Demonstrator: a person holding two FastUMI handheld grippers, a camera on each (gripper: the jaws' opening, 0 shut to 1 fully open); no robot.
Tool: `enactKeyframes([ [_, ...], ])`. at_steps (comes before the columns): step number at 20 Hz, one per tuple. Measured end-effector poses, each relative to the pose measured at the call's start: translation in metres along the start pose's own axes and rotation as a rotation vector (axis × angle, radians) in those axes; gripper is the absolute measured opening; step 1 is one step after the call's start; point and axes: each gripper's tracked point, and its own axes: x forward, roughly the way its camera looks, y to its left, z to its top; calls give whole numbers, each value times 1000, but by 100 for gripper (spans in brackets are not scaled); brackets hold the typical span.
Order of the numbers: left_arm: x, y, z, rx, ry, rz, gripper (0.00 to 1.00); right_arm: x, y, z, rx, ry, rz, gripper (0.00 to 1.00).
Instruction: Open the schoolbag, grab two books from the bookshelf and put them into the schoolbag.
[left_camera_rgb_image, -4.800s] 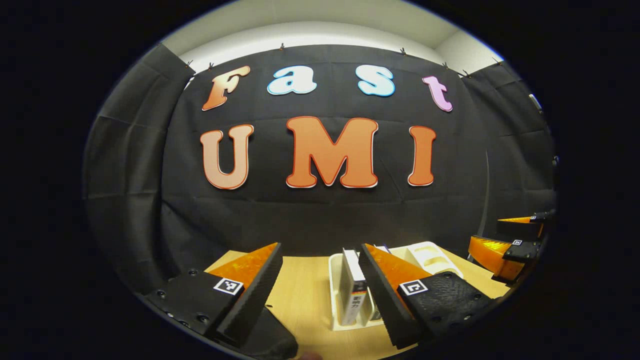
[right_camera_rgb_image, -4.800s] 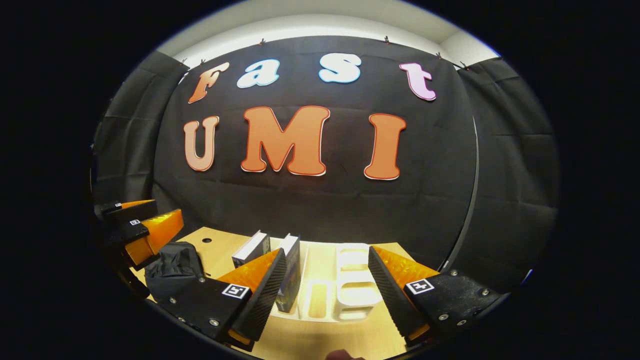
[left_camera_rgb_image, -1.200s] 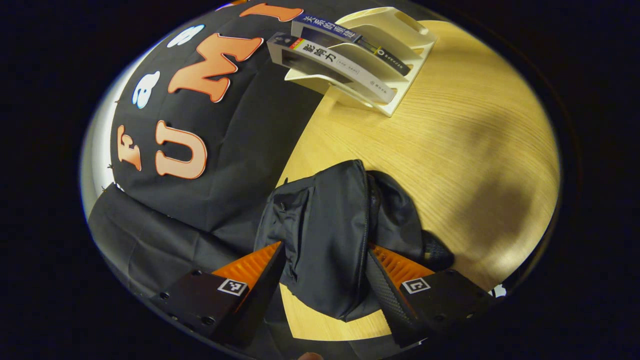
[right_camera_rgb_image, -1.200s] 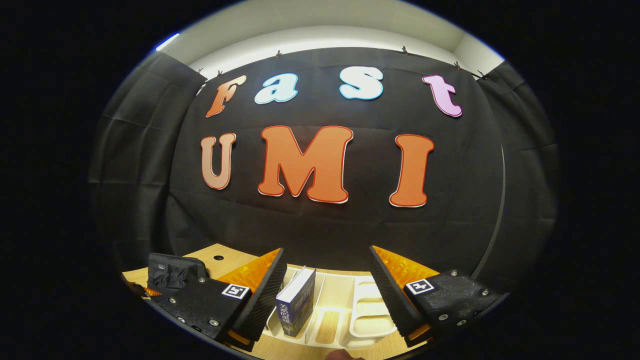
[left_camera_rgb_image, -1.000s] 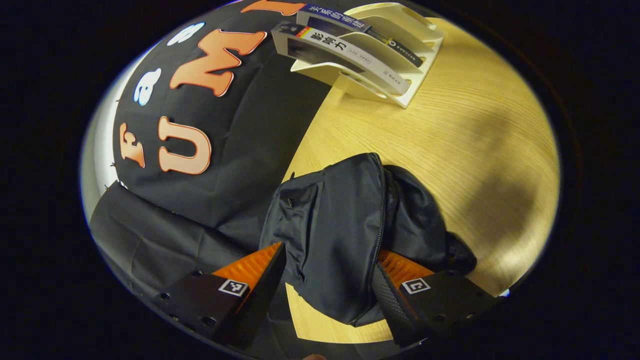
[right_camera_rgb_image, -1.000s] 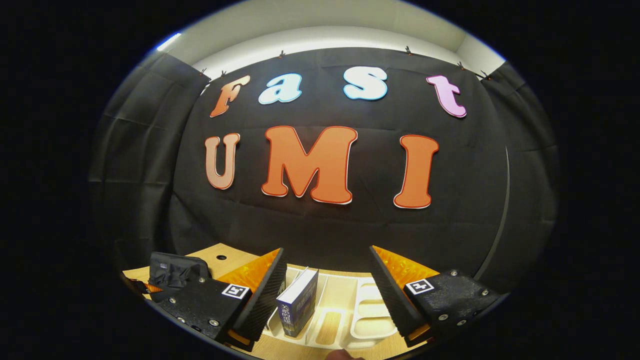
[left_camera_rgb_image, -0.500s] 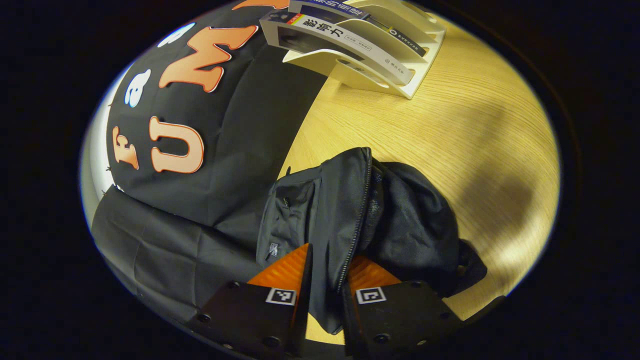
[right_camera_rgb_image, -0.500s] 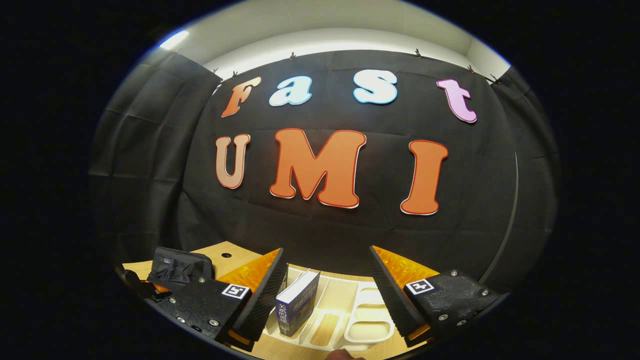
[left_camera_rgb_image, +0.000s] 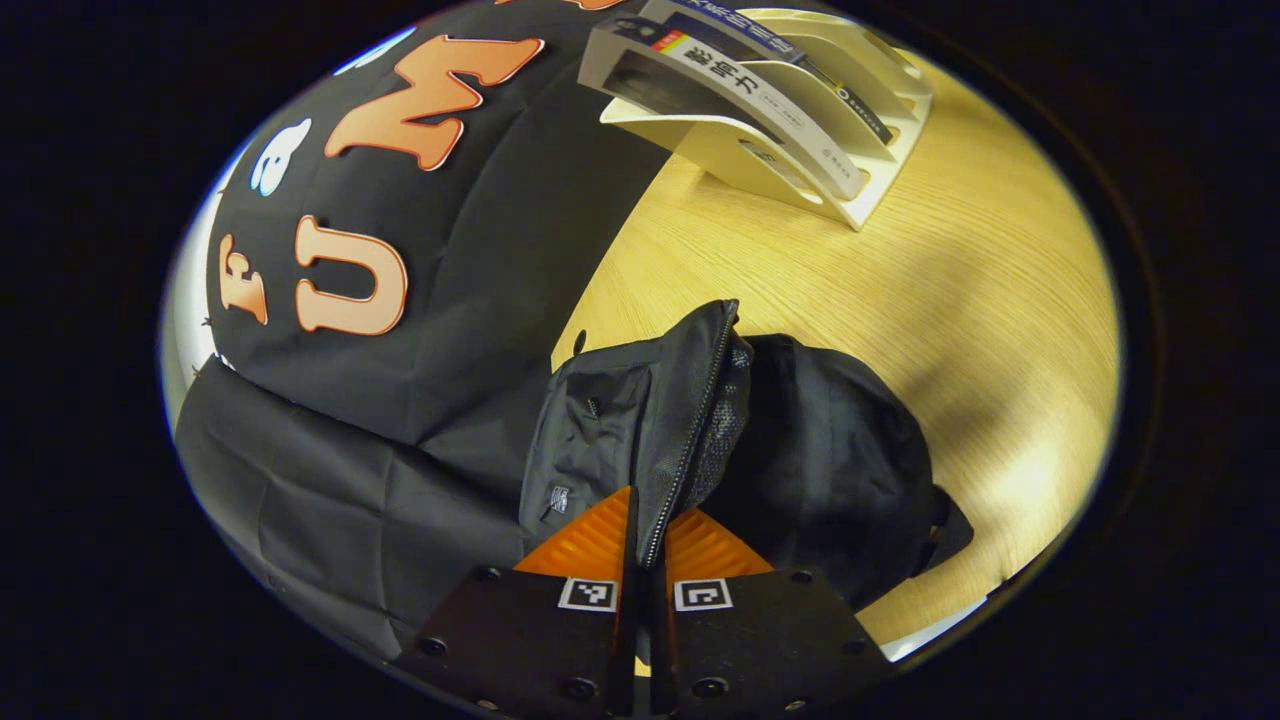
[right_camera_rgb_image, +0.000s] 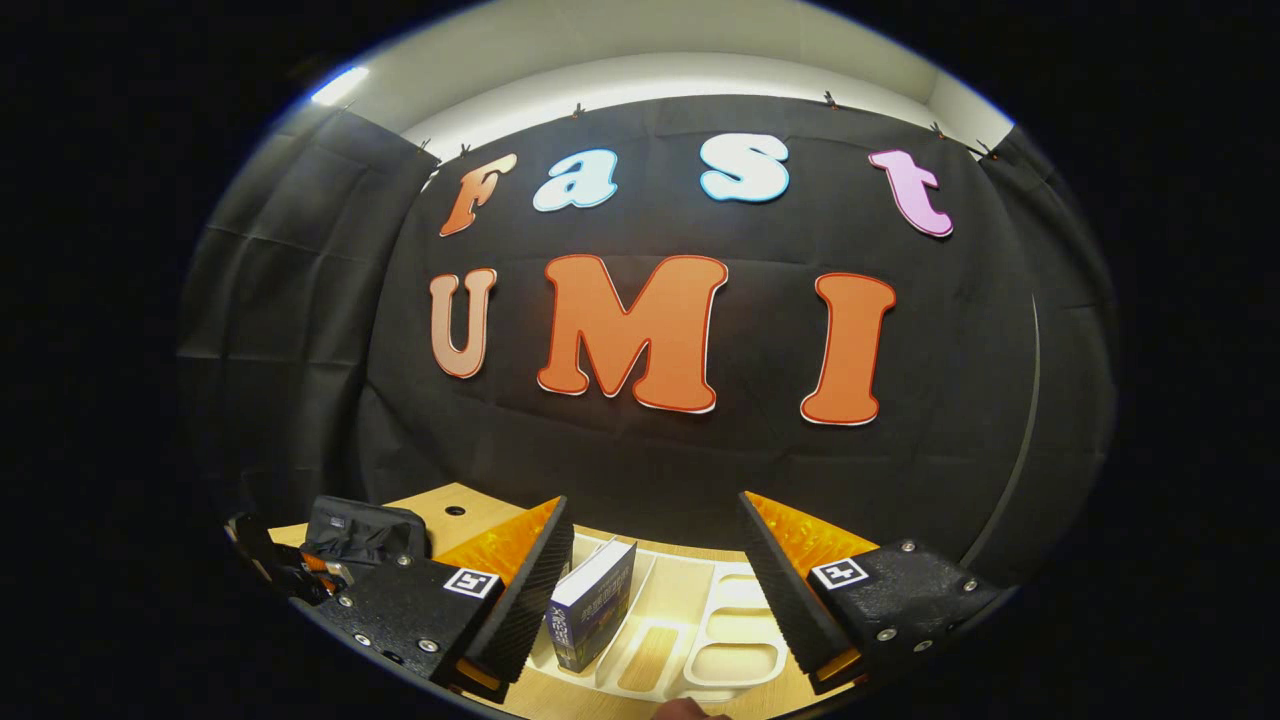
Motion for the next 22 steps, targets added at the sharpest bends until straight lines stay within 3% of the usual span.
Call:
enactKeyframes([
  [4,2,13,-1,-42,-2,-89,6,6,5,-2,-21,23,-27,98],
  [13,2,36,1,-126,-20,-373,5,36,48,4,-69,75,-73,98],
  [22,-3,72,6,-187,-44,-627,5,64,89,-15,-122,261,-74,98],
])
